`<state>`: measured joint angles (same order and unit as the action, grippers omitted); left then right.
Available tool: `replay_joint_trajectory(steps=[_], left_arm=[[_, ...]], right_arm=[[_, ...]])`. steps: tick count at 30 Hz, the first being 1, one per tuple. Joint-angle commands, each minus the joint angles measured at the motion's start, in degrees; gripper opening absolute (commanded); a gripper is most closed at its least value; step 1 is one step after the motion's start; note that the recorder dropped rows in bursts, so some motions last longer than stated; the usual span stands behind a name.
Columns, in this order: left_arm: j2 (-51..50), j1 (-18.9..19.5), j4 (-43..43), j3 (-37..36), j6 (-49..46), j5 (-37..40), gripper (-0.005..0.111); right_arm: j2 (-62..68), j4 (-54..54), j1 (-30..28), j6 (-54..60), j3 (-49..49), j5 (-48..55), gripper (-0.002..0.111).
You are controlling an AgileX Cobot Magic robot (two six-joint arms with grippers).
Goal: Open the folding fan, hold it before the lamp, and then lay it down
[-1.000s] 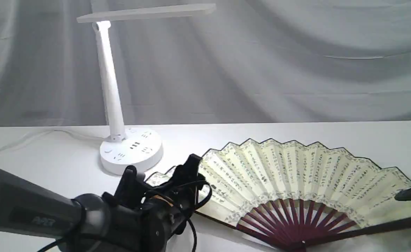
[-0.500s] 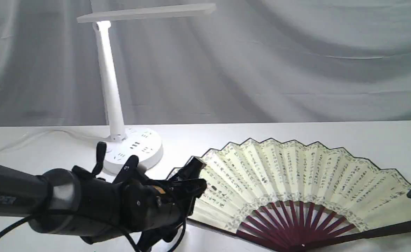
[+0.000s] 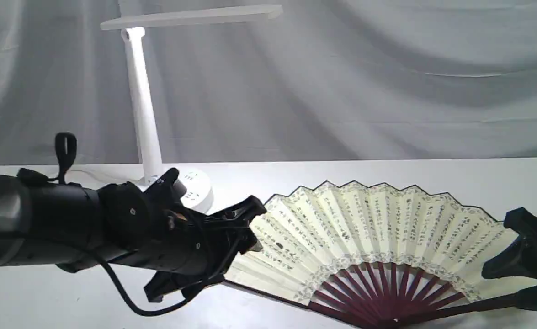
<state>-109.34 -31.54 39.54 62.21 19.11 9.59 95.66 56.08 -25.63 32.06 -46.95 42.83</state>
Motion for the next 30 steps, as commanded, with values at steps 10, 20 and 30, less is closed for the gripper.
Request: replay_joint_trajectory(steps=[10, 20, 30], left_arm=[[4.3, 9.3, -10.0, 0.1, -11.7, 28.2, 0.023], [11.3, 14.2, -33.4, 0.1, -13.0, 36.1, 0.000], [12.6, 27.8, -38.6, 0.1, -12.4, 41.7, 0.000]], right_arm=[[-5.2, -14.3, 9.0, -4.7, -1.5, -0.2, 0.041], [-5.2, -41.1, 16.4, -23.9, -12.7, 3.4, 0.034], [-5.2, -50.4, 16.4, -25.2, -13.2, 2.2, 0.032]])
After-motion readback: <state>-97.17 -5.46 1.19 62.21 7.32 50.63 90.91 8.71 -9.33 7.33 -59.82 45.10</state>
